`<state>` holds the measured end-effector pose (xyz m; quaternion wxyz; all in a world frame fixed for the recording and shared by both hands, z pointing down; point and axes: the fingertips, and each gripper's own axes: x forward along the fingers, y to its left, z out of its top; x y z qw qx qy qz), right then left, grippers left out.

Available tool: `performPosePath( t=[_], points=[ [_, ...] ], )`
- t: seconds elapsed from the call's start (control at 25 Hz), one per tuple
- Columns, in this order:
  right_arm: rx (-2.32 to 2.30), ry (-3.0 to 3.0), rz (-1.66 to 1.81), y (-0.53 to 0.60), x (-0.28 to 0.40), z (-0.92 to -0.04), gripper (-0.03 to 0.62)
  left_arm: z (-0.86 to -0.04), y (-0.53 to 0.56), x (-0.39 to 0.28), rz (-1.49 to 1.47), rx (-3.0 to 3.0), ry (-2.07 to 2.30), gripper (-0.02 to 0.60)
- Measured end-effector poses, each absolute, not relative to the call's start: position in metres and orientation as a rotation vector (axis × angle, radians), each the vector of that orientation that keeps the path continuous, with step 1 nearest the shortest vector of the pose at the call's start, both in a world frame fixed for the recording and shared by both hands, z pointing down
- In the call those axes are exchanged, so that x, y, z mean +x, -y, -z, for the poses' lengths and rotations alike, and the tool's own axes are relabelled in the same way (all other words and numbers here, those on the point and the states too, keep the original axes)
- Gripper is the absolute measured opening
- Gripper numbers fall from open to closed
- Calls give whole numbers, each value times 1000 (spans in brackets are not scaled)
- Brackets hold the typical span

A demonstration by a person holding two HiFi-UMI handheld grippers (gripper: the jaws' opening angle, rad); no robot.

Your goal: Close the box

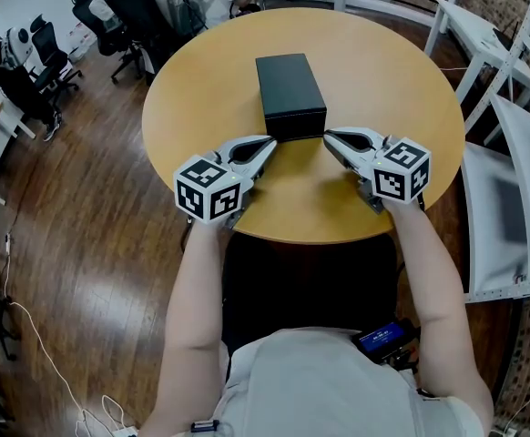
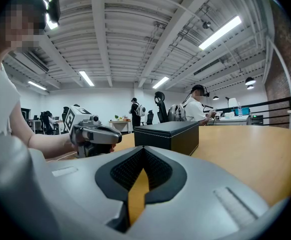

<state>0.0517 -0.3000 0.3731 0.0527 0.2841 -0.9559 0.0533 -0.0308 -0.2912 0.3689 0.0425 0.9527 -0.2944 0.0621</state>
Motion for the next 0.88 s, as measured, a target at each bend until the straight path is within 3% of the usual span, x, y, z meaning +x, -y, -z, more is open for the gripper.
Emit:
performPosePath(
  t=[0.88],
  points=[
    [864,2907,-163,301,52,-373,0,-370,292,-30,-191,2913,902,0]
  ],
)
